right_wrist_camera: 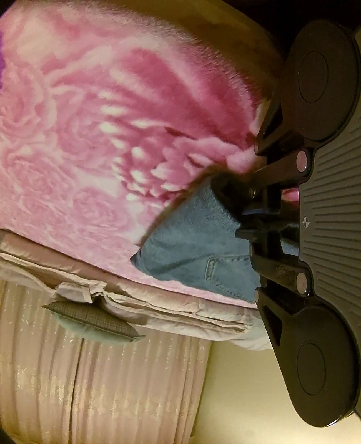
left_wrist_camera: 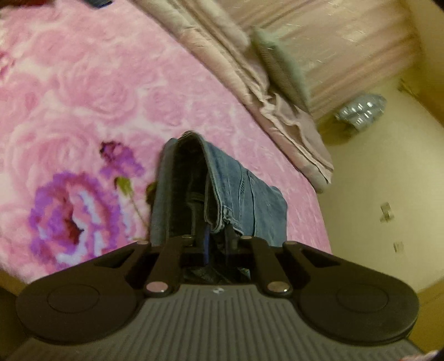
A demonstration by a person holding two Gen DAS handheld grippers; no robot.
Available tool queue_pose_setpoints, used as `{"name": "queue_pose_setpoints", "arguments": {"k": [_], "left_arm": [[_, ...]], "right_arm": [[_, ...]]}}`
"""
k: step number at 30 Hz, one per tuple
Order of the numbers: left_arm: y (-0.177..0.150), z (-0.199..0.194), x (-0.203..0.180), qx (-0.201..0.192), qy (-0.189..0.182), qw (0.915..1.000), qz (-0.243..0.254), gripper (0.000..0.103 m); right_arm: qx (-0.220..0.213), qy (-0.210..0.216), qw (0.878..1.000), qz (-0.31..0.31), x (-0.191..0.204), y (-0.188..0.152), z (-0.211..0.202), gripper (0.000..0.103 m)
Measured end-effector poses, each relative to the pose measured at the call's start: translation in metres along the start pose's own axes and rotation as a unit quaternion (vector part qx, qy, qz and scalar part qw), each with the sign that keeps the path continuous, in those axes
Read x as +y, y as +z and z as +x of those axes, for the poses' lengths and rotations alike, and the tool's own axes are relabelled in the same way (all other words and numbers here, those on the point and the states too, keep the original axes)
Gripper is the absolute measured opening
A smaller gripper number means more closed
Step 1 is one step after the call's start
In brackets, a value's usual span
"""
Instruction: Fold clothes
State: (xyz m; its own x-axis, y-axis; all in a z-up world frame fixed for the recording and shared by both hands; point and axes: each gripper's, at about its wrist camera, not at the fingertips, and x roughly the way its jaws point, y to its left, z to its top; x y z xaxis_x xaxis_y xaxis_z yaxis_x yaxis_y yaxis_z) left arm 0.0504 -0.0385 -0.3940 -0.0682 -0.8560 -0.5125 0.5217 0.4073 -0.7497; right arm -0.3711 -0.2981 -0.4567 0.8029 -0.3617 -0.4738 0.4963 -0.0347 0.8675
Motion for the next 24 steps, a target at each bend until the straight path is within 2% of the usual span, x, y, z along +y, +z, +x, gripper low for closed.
{"name": "queue_pose_setpoints", "arguments": {"k": [3, 7, 10, 15, 18, 20, 21, 23, 24], "left_arm": [[-0.007, -0.003, 0.002, 0.011, -0.005, 0.9999, 0.003, 0.007], [-0.016, 0.01, 0.006, 0.025, 0.05, 0.9965, 0.062, 0.007], [-0.021, 0.02, 0.002, 0.022, 0.084, 0.991, 0.102, 0.009], [-0.027, 0.011, -0.029, 0.01, 0.144, 0.9772, 0.156, 0.011], [-0.03, -0.007, -0.055, -0.033, 0.206, 0.958, 0.197, 0.011], [-0.03, -0.017, -0.072, -0.061, 0.21, 0.951, 0.218, 0.011], [-0.029, -0.014, -0.078, -0.056, 0.192, 0.9538, 0.224, 0.011], [-0.028, -0.007, -0.09, -0.046, 0.156, 0.9582, 0.235, 0.011], [-0.03, 0.004, -0.094, -0.032, 0.149, 0.9569, 0.247, 0.011]], "right_arm": [[0.003, -0.016, 1.0, -0.013, -0.002, -0.003, 0.004, 0.008], [0.01, -0.032, 0.999, -0.034, 0.005, 0.002, 0.011, 0.008], [0.016, -0.056, 0.995, -0.078, 0.015, 0.003, 0.008, 0.008], [-0.011, -0.098, 0.972, -0.214, 0.051, -0.011, -0.016, 0.013], [-0.032, -0.108, 0.957, -0.268, 0.068, -0.02, -0.025, 0.015], [-0.047, -0.11, 0.946, -0.3, 0.08, -0.024, -0.026, 0.016], [-0.049, -0.108, 0.941, -0.317, 0.087, -0.027, -0.022, 0.019], [-0.048, -0.106, 0.928, -0.354, 0.099, -0.034, -0.01, 0.046], [-0.048, -0.108, 0.918, -0.378, 0.104, -0.043, -0.005, 0.058]]}}
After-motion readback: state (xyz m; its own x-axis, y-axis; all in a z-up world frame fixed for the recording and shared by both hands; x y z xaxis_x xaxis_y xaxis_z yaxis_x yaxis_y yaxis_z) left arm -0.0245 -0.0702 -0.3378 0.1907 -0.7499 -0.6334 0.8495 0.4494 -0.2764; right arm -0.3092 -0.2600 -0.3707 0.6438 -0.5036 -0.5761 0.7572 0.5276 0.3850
